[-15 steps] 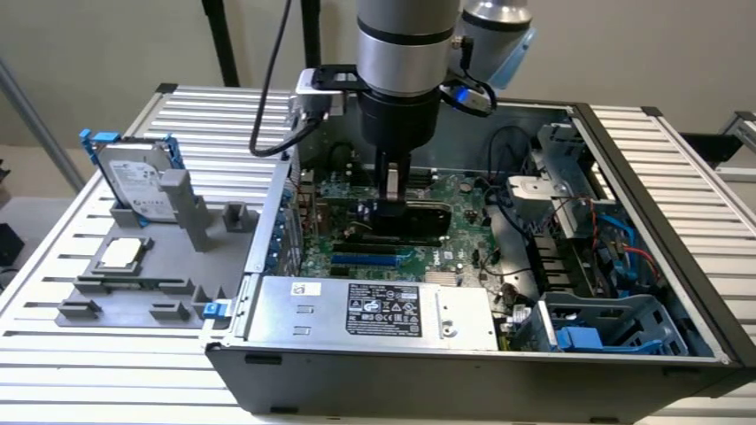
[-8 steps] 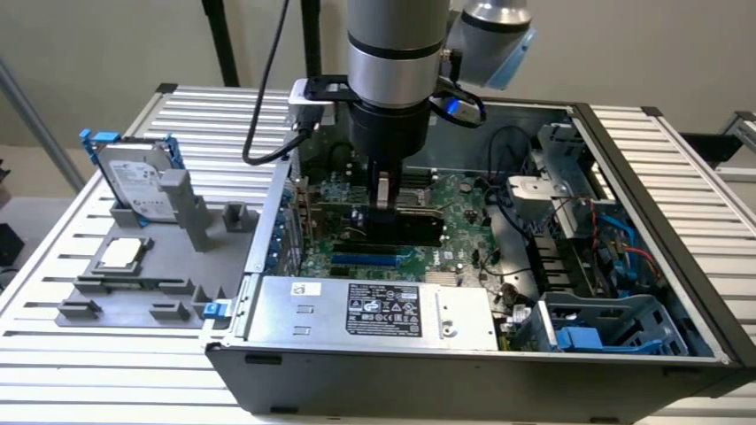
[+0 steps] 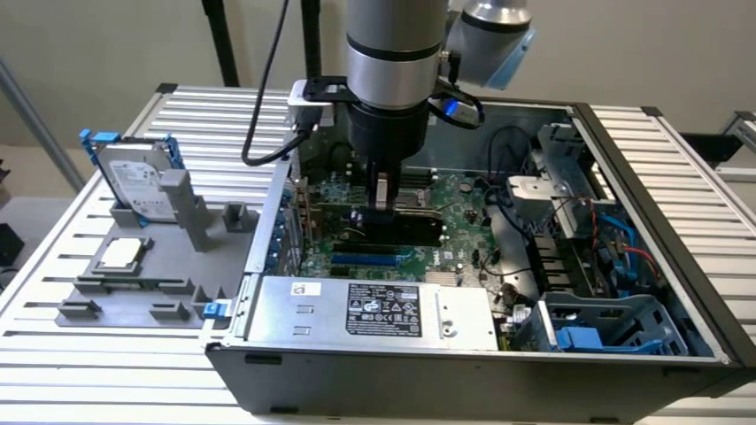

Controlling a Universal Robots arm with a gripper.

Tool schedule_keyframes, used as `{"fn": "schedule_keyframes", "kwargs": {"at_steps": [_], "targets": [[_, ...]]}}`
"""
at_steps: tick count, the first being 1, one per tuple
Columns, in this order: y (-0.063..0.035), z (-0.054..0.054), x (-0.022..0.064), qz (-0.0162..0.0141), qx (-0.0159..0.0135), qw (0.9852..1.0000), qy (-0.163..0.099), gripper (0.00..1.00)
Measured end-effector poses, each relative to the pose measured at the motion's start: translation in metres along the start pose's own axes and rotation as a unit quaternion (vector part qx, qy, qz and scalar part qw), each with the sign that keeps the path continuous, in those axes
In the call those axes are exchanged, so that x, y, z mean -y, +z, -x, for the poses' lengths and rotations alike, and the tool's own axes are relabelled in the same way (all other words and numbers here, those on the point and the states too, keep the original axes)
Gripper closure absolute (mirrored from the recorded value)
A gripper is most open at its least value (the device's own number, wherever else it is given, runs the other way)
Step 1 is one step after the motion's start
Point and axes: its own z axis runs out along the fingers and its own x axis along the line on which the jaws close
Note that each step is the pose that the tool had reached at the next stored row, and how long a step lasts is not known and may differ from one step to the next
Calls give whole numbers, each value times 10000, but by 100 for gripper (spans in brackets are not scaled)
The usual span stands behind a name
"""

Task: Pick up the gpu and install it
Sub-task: 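Insert the gpu into the slot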

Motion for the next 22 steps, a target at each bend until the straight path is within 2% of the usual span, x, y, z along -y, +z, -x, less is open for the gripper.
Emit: {"fn": "schedule_keyframes", "kwargs": {"at_steps": [3,11,17,22], "targets": [[24,-3,-37,3,-2,10000,30,72],[113,-7,-51,36,-6,10000,34,72],[138,-8,-61,36,-5,10000,34,72],[180,-10,-84,49,-6,10000,34,72]]}}
